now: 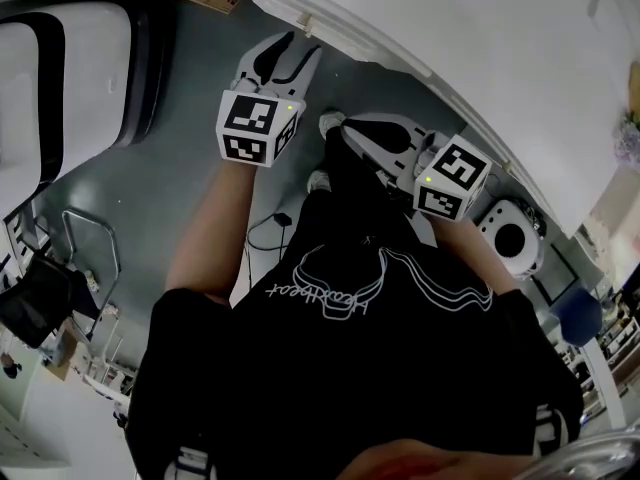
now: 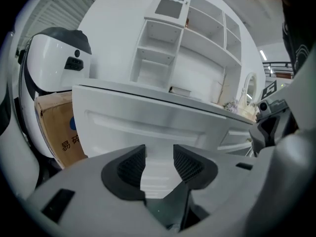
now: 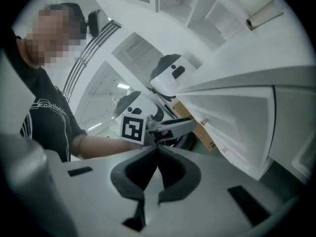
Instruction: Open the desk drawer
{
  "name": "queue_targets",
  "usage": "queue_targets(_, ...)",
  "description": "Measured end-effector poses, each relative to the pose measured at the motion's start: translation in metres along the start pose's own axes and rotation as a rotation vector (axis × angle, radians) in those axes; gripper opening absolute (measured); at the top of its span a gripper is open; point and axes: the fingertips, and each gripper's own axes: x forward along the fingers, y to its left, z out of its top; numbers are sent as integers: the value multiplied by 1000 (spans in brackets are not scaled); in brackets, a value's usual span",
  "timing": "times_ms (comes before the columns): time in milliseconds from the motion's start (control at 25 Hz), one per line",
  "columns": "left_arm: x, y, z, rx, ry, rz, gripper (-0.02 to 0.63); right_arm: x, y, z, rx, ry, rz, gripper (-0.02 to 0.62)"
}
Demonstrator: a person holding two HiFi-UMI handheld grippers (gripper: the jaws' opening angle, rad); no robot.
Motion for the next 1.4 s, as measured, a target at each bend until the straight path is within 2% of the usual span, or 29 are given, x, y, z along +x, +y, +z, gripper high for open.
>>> queue_targets(200,23,18,-16,63,45,44,170,12,-9,-12,26,17,16,6)
queue_targets(360,35,28,-16,76,37,67,170,15,-12,-25,56,38,32,6)
queue_targets(520,46,30,-18,61,28,59,169,16,-16,-29,69,40,32,6)
queue_targets(800,59,29,-16,110,25,34,161,14,-24,-32,93,38,27,6)
queue_targets(1040,59,34,-15,104,18,61,101,11,-30,-31,108,23,14,6)
queue_targets(1400,59,34,-18,113,23,63,94,6,-38,-32,117,1,0,6)
